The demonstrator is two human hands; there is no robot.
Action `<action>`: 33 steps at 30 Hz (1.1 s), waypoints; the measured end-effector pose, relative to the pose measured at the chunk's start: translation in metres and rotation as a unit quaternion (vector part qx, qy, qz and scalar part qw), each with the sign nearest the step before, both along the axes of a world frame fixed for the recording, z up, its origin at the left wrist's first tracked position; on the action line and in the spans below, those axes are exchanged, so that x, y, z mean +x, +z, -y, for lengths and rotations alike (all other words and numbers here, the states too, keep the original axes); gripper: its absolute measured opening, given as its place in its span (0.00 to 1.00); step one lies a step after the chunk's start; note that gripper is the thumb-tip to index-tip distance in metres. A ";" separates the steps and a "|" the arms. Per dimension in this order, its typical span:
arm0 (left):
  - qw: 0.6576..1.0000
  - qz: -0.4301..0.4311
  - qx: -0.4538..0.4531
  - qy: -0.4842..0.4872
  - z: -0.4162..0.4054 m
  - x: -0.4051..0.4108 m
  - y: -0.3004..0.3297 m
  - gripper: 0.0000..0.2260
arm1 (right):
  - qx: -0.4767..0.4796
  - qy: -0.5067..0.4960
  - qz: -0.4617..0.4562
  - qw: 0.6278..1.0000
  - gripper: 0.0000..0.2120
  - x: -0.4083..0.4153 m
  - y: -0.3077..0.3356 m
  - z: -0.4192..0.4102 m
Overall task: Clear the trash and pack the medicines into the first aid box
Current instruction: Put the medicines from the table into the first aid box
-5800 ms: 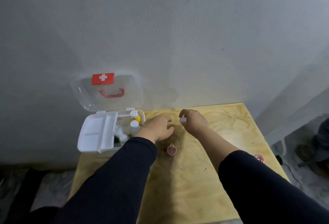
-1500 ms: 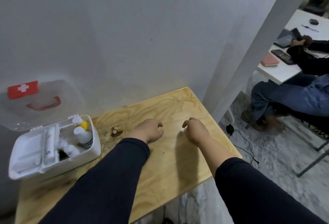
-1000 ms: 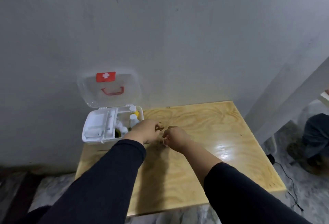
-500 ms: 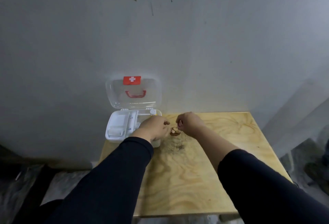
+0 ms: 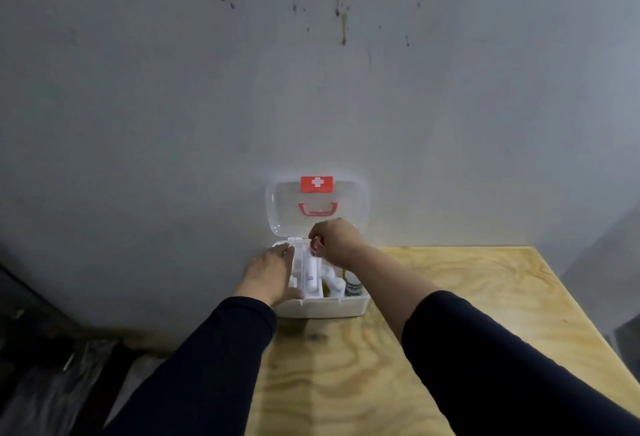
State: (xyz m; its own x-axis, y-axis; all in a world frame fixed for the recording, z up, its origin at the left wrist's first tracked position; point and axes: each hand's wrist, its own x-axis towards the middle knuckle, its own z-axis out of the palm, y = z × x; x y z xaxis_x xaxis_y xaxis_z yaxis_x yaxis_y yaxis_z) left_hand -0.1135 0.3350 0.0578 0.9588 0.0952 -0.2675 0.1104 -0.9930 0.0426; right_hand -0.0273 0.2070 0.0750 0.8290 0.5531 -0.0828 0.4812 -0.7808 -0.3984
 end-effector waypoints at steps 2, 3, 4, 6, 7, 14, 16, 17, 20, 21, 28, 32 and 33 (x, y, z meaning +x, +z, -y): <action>1.000 -0.015 0.015 -0.003 -0.015 -0.005 -0.007 0.41 | -0.011 0.003 -0.007 1.000 0.14 -0.002 -0.012 -0.021; 0.999 -0.022 0.026 -0.011 -0.022 -0.005 -0.010 0.42 | -0.019 0.003 -0.009 1.000 0.14 -0.002 -0.018 -0.030; 0.999 -0.028 0.040 -0.022 -0.028 -0.006 -0.012 0.41 | -0.025 0.002 -0.012 1.000 0.14 -0.002 -0.023 -0.038; 0.997 -0.027 0.055 -0.047 -0.036 -0.006 -0.016 0.38 | -0.029 -0.006 -0.011 0.999 0.14 0.001 -0.030 -0.051; 0.997 -0.023 0.054 -0.055 -0.039 -0.006 -0.017 0.35 | -0.028 -0.011 -0.011 0.999 0.14 0.003 -0.034 -0.057; 0.998 0.016 -0.017 -0.057 -0.047 -0.011 -0.030 0.36 | -0.009 -0.023 -0.009 1.000 0.13 0.003 -0.053 -0.084; 0.998 0.027 -0.021 -0.059 -0.049 -0.012 -0.033 0.37 | 0.003 -0.027 -0.005 1.000 0.13 0.001 -0.054 -0.085; 0.998 0.029 -0.017 -0.060 -0.049 -0.012 -0.033 0.36 | 0.011 -0.032 -0.003 0.999 0.14 0.001 -0.053 -0.083; 0.997 0.033 -0.003 -0.071 -0.050 -0.011 -0.034 0.35 | 0.024 -0.060 -0.008 0.998 0.15 -0.001 -0.052 -0.075; 0.997 0.033 -0.002 -0.074 -0.051 -0.010 -0.035 0.35 | 0.021 -0.065 -0.011 0.998 0.16 -0.002 -0.052 -0.072; 0.995 0.045 -0.006 -0.089 -0.053 -0.009 -0.040 0.36 | -0.017 -0.052 -0.021 0.998 0.19 -0.012 -0.057 -0.066; 0.995 0.046 -0.011 -0.086 -0.054 -0.008 -0.041 0.35 | -0.010 -0.058 -0.006 0.998 0.17 -0.015 -0.055 -0.067; 0.995 0.044 -0.011 -0.085 -0.054 -0.009 -0.041 0.35 | -0.006 -0.058 -0.004 0.998 0.16 -0.015 -0.055 -0.067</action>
State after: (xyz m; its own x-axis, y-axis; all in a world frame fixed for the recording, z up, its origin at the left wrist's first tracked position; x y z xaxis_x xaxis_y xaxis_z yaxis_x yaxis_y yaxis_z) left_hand -0.1223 0.3890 0.0166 0.9804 -0.0747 -0.1821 -0.0633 -0.9957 0.0675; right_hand -0.0425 0.2738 0.0195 0.8866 0.4526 -0.0956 0.3841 -0.8355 -0.3929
